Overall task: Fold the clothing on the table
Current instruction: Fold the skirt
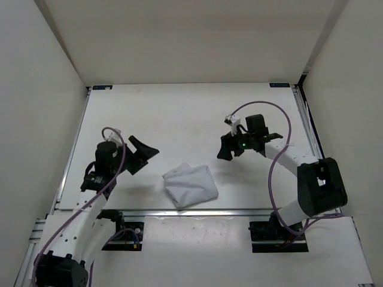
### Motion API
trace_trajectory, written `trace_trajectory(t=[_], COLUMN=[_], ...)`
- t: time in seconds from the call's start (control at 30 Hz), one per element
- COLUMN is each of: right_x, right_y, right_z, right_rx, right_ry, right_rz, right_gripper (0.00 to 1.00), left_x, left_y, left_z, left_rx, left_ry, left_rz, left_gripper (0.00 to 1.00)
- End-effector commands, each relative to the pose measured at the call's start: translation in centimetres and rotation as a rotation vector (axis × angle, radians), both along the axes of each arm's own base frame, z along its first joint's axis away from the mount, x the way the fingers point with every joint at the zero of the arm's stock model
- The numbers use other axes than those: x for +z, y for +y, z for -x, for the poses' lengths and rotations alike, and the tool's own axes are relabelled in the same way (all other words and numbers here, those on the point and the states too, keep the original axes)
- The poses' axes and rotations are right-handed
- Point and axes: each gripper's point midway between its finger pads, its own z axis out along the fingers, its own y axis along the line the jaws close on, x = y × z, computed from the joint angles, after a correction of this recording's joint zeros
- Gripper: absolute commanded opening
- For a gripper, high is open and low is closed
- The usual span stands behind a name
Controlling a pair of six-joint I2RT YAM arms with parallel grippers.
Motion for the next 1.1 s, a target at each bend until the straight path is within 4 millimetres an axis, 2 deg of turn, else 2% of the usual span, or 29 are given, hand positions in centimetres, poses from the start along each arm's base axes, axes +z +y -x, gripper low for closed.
trace_trajectory(t=[0.0,0.03,0.07,0.1,0.13,0.17,0.2,0.3,0.37,0.43,0.57,0.7,0.83,0.9,0.97,1.07], right_x=[5.6,6.6,7.9,8.3,8.4,8.3,7.5,4.6,3.8,2.6,1.3,0.4,0.2,-0.1,-0.2,0.6], right_y=[1.0,1.7,2.4,2.9,3.3,3.8,4.3,4.9,4.9,4.9,6.0,6.7,6.8,7.0,6.9,7.6], right_z=[-3.7,-2.8,-1.8,-1.1,0.2,1.2,2.0,5.5,5.7,5.8,6.2,7.1,7.5,8.2,8.5,9.0], right_rx=[0.0,0.085,0.176,0.218,0.278,0.314,0.355,0.452,0.426,0.439,0.506,0.558,0.592,0.616,0.632,0.694], right_ry=[-0.077,-0.056,-0.043,-0.025,0.011,0.037,0.04,0.09,0.127,0.118,0.113,0.135,0.167,0.213,0.209,0.165], right_rz=[-0.14,-0.188,-0.245,-0.269,-0.29,-0.285,-0.265,-0.205,-0.24,-0.203,-0.192,-0.193,-0.218,-0.248,-0.252,-0.258], right_gripper=[0.73,0.71,0.65,0.57,0.24,0.04,0.01,0.0,0.0,0.0,0.0,0.0,0.01,0.0,0.0,0.0], left_x=[2.7,2.8,2.4,1.7,1.4,0.7,0.3,-1.1,-2.2,-3.6,-5.1,-7.7,-9.8,-10.6,-10.6,-11.0], left_y=[-1.5,-2.4,-4.8,-6.7,-8.0,-9.5,-10.7,-11.1,-10.4,-9.5,-9.9,-10.3,-9.0,-8.2,-7.9,-8.2], left_z=[-0.6,-0.5,0.5,1.4,2.3,3.5,4.7,6.6,7.0,7.3,7.7,8.3,7.2,6.0,4.6,3.2], left_rx=[-0.096,-0.129,-0.227,-0.305,-0.374,-0.452,-0.524,-0.582,-0.582,-0.557,-0.576,-0.614,-0.57,-0.538,-0.516,-0.532], left_ry=[-0.038,-0.037,0.0,0.035,0.053,0.093,0.104,0.157,0.18,0.21,0.235,0.302,0.364,0.363,0.351,0.351], left_rz=[-0.021,-0.019,-0.019,-0.032,-0.04,-0.052,-0.06,-0.078,-0.089,-0.075,-0.035,-0.06,-0.111,-0.136,-0.145,-0.166], left_gripper=[0.99,0.99,0.99,0.98,0.98,0.99,0.99,0.99,0.99,0.99,0.99,0.99,0.99,0.99,0.98,0.99])
